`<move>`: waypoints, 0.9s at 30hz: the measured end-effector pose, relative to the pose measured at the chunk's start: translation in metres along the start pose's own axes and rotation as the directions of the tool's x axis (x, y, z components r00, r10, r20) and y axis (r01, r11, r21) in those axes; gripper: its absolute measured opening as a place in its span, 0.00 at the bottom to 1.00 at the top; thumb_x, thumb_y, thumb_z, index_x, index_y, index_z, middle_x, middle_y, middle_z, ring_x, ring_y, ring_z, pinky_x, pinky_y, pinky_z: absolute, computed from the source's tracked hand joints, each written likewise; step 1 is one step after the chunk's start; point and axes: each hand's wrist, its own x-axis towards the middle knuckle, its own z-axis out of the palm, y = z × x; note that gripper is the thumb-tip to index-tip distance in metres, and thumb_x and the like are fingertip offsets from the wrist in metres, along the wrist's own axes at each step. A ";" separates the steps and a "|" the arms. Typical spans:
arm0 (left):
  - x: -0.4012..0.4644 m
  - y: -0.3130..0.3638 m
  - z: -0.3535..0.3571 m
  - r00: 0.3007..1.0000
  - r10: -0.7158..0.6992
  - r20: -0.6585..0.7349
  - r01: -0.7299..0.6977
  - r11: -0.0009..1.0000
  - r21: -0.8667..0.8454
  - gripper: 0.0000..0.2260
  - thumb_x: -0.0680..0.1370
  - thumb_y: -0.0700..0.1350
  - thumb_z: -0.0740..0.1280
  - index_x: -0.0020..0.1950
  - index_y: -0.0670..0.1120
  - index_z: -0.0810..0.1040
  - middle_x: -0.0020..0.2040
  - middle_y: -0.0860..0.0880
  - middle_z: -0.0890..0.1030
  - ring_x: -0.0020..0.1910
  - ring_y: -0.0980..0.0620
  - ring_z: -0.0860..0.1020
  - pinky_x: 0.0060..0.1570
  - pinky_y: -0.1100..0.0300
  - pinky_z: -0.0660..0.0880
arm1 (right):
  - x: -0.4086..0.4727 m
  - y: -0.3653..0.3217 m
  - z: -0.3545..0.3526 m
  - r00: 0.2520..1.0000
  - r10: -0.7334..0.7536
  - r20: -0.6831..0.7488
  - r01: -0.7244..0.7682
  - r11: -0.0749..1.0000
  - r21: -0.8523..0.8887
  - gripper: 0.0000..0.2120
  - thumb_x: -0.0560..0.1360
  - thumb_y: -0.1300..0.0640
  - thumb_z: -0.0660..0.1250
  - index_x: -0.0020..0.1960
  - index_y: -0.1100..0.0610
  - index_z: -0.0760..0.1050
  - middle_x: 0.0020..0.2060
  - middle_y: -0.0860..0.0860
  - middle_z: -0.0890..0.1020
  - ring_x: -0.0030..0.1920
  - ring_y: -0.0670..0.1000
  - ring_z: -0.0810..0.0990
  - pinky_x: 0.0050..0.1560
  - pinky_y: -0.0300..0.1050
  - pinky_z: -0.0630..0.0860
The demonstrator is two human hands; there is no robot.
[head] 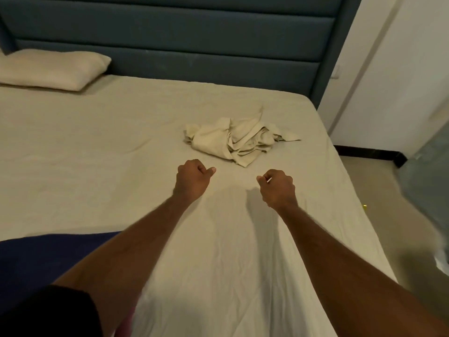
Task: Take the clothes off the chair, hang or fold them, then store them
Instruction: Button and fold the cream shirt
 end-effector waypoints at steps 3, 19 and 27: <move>0.020 0.001 0.015 0.999 -0.016 -0.048 0.016 1.000 0.002 0.15 0.75 0.54 0.74 0.36 0.48 0.74 0.34 0.48 0.82 0.41 0.41 0.83 0.52 0.49 0.79 | 0.030 0.002 -0.001 0.996 -0.080 0.033 0.082 0.995 -0.053 0.14 0.79 0.46 0.67 0.38 0.52 0.75 0.41 0.54 0.83 0.45 0.57 0.83 0.46 0.47 0.77; 0.007 0.009 0.050 0.982 -0.175 0.067 0.187 0.949 -0.252 0.08 0.80 0.45 0.69 0.50 0.40 0.78 0.41 0.44 0.81 0.36 0.49 0.82 0.32 0.50 0.82 | 0.121 -0.029 0.084 0.838 -0.250 0.485 0.452 0.817 -0.359 0.19 0.78 0.57 0.59 0.69 0.55 0.70 0.70 0.54 0.70 0.68 0.60 0.74 0.65 0.62 0.74; -0.045 -0.001 0.092 0.962 -0.229 0.149 0.273 0.794 -0.544 0.32 0.62 0.60 0.79 0.60 0.54 0.69 0.55 0.47 0.79 0.46 0.50 0.83 0.42 0.49 0.83 | -0.079 0.059 0.028 0.882 -0.242 0.404 0.241 0.969 0.054 0.10 0.68 0.54 0.60 0.36 0.46 0.80 0.37 0.42 0.85 0.40 0.45 0.83 0.48 0.40 0.78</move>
